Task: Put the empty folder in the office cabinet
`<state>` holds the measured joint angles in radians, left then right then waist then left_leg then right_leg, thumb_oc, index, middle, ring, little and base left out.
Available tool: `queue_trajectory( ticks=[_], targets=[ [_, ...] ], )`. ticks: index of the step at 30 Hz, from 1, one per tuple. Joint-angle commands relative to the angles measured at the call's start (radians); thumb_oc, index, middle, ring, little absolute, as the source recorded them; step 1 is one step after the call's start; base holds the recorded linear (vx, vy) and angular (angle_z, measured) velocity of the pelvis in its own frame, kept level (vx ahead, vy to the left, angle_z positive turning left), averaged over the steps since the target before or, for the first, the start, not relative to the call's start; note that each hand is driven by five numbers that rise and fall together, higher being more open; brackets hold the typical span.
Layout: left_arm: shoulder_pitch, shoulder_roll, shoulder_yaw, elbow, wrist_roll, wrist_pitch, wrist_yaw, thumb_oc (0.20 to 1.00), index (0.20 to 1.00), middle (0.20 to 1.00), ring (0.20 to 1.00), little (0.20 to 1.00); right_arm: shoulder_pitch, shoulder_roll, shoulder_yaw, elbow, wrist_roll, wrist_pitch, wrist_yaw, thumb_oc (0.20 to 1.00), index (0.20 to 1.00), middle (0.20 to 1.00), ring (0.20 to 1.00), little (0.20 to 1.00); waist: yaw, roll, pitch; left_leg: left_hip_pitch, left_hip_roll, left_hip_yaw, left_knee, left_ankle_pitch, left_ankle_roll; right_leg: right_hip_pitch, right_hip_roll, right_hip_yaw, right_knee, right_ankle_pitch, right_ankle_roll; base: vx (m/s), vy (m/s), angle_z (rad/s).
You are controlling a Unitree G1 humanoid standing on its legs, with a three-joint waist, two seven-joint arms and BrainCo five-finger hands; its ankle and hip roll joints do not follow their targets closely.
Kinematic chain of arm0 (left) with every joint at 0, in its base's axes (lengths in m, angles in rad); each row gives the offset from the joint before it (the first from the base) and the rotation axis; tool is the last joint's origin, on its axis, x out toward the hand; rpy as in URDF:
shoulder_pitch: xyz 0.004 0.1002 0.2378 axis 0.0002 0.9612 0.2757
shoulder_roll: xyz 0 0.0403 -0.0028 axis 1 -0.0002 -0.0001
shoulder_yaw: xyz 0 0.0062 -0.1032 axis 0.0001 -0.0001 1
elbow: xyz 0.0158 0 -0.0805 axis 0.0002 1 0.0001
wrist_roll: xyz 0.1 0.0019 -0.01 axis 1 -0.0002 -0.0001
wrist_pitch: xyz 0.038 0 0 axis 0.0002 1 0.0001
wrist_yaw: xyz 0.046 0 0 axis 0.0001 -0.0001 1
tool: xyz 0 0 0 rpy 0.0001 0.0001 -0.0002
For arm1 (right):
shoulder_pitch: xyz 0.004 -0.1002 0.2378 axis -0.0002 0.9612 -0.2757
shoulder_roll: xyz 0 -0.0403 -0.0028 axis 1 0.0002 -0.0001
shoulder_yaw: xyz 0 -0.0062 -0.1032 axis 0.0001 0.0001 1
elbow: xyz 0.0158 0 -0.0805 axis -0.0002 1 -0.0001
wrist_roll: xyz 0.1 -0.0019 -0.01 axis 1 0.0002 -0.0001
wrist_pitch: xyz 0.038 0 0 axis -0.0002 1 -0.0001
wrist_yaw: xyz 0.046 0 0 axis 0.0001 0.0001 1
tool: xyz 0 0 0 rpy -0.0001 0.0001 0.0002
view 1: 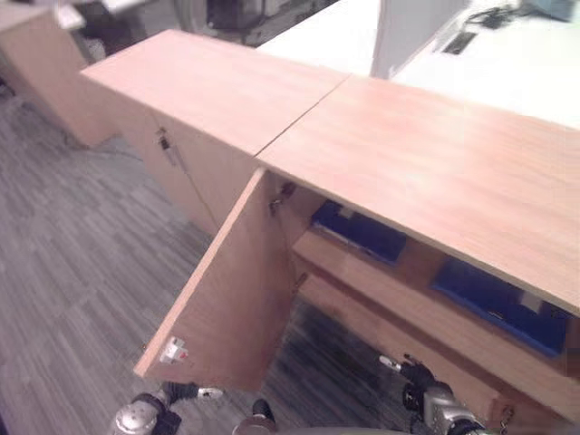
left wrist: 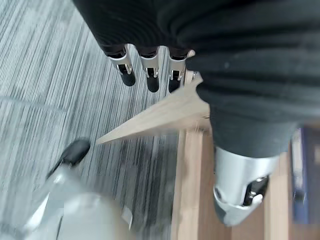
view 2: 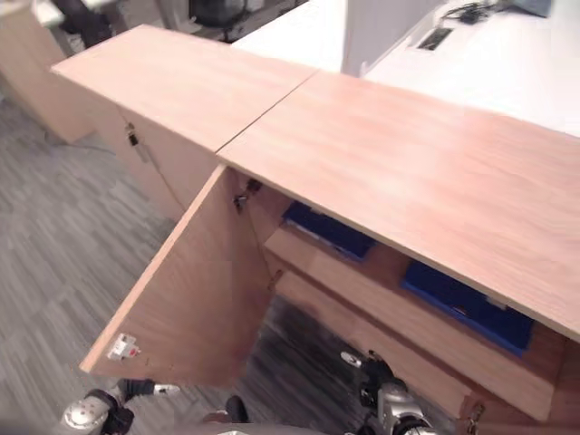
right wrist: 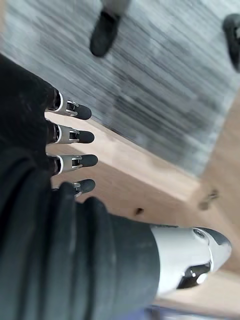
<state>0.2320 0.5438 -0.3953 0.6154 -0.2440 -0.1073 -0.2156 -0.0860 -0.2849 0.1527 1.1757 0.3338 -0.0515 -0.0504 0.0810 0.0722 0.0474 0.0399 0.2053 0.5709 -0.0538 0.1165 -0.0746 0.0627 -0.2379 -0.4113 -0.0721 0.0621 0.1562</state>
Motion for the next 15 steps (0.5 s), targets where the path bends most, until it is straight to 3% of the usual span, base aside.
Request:
queue_trajectory(
  ticks=[1,8,12,13,15],
  targets=[
    [-0.218,-0.119,-0.010,-0.097,0.001,-0.071,-0.010,1.000,1.000,1.000,1.000,1.000,-0.085,0.006,-0.023,0.055,0.022,0.000,-0.012,1.000,1.000,1.000,1.000,1.000,-0.097,0.026,0.012,-0.058,0.020,-0.001,0.012,0.051,-0.056,0.071,-0.006,0.018,-0.014,-0.055,0.064,-0.03,-0.217,-0.52],
    [-0.252,-0.188,-0.039,-0.075,-0.011,-0.063,-0.005,1.000,1.000,1.000,1.000,1.000,-0.063,-0.044,-0.089,0.135,0.053,0.008,-0.027,1.000,1.000,1.000,1.000,1.000,-0.160,0.071,0.015,-0.010,0.102,0.048,0.035,0.100,-0.102,0.085,0.059,0.081,-0.015,-0.101,0.030,0.00,-0.137,-0.43],
    [-0.267,-0.210,-0.049,-0.066,-0.022,-0.062,0.002,1.000,1.000,1.000,1.000,1.000,-0.065,-0.055,-0.087,0.145,0.049,0.010,-0.034,1.000,1.000,1.000,1.000,1.000,-0.189,0.073,0.020,-0.004,0.132,0.055,0.066,0.104,-0.115,0.086,0.078,0.110,-0.015,-0.112,0.018,0.00,-0.108,-0.36],
    [-0.272,-0.208,-0.052,-0.070,-0.027,-0.064,0.008,1.000,1.000,1.000,1.000,1.000,-0.071,-0.056,-0.079,0.141,0.048,0.010,-0.035,1.000,1.000,1.000,1.000,1.000,-0.191,0.069,0.026,-0.012,0.132,0.023,0.084,0.105,-0.120,0.080,0.083,0.134,-0.015,-0.114,0.014,-0.01,-0.071,-0.28],
    [-0.281,-0.215,-0.054,-0.065,-0.033,-0.068,0.021,1.000,1.000,1.000,1.000,1.000,-0.069,-0.052,-0.059,0.138,0.044,0.008,-0.035,1.000,1.000,1.000,1.000,1.000,-0.182,0.059,0.035,-0.036,0.106,-0.104,0.119,0.087,-0.115,0.061,0.091,0.177,-0.015,-0.109,0.001,0.03,-0.088,-0.77]
  ],
)
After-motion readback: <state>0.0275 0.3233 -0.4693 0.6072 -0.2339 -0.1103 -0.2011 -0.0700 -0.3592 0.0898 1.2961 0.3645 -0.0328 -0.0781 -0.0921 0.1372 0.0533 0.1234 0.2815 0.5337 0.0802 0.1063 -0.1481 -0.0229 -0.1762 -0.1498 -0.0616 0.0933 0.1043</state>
